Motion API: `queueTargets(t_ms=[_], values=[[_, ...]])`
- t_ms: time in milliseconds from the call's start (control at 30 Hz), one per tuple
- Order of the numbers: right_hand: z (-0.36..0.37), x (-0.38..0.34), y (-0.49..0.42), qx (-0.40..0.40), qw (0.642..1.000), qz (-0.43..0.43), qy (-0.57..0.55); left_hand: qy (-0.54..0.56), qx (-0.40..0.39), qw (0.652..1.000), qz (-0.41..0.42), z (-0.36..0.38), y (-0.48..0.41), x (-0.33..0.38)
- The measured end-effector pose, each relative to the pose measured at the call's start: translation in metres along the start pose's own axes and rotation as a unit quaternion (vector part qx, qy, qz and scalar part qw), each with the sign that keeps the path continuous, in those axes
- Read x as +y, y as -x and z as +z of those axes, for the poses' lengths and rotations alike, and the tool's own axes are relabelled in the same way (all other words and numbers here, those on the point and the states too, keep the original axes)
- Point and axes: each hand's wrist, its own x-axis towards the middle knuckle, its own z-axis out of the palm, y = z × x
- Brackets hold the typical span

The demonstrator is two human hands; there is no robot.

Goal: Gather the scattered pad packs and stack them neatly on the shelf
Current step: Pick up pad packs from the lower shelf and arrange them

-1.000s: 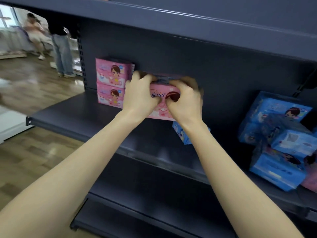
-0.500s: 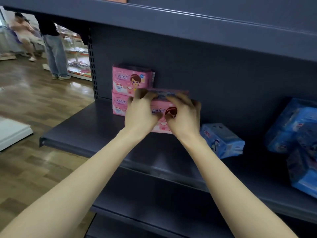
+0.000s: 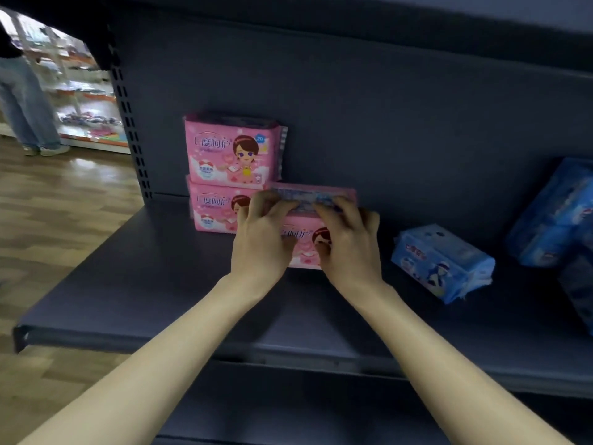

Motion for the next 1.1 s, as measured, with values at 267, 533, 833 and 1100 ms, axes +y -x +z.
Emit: queueTargets(t_ms=[267, 533, 833, 1100], values=[[0.025, 0.016, -0.003, 0.015, 0.999, 0.015, 0.045, -0.009, -0.035, 0.999, 0.032, 0.026, -0.019, -0.019], [0.044, 0.034, -0.003, 0.016, 0.998, 0.017, 0.052, 0.024, -0.029, 0.997, 0.068, 0.043, -0.032, -0.032], [0.064, 0.047, -0.011, 0.042, 0.996, -0.025, 0.069, -0.064, 0.016, 0.975, 0.213, 0.056, -0.046, -0.052], [0.075, 0.050, -0.025, 0.012, 0.996, -0.036, 0.080, -0.165, 0.040, 0.948, 0.271, 0.060, -0.065, -0.061]])
